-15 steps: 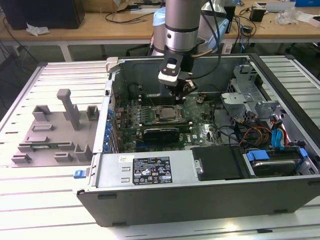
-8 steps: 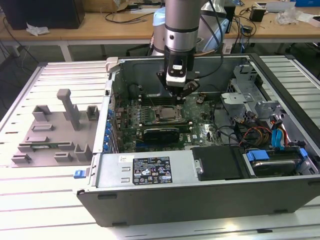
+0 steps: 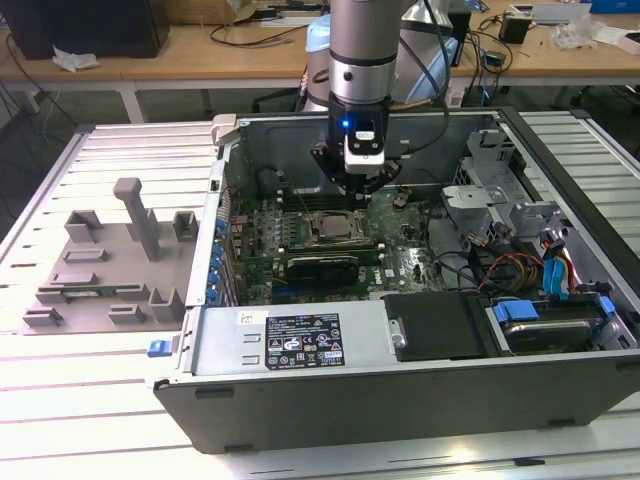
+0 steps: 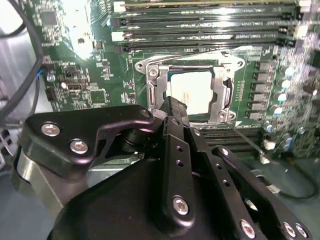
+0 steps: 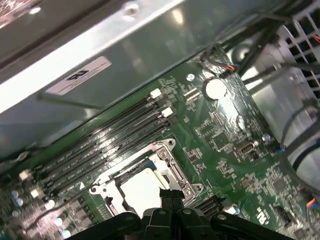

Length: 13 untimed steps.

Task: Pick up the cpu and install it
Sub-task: 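Close the cpu cover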

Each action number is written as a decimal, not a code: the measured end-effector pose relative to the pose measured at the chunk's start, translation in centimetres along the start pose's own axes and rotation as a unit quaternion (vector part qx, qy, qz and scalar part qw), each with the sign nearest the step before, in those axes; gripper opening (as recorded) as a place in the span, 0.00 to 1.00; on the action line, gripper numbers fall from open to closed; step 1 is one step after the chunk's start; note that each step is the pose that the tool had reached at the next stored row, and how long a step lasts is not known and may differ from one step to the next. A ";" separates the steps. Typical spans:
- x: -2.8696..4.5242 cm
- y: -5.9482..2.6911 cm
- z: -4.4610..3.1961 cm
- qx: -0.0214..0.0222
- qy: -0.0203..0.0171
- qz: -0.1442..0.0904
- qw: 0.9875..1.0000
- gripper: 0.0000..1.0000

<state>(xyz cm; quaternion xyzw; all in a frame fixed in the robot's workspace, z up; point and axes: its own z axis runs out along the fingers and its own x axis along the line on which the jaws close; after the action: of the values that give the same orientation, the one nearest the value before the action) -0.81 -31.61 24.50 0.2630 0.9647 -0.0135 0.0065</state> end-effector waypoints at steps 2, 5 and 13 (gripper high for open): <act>0.00 0.00 0.03 -0.001 -0.001 -0.035 0.999 0.11; 0.00 0.00 0.07 -0.001 -0.002 -0.075 0.997 0.11; 0.00 0.00 0.17 -0.003 -0.004 -0.174 0.985 0.11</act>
<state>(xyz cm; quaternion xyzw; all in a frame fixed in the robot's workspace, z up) -0.81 -31.61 24.33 0.0913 0.9957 -0.0122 0.0087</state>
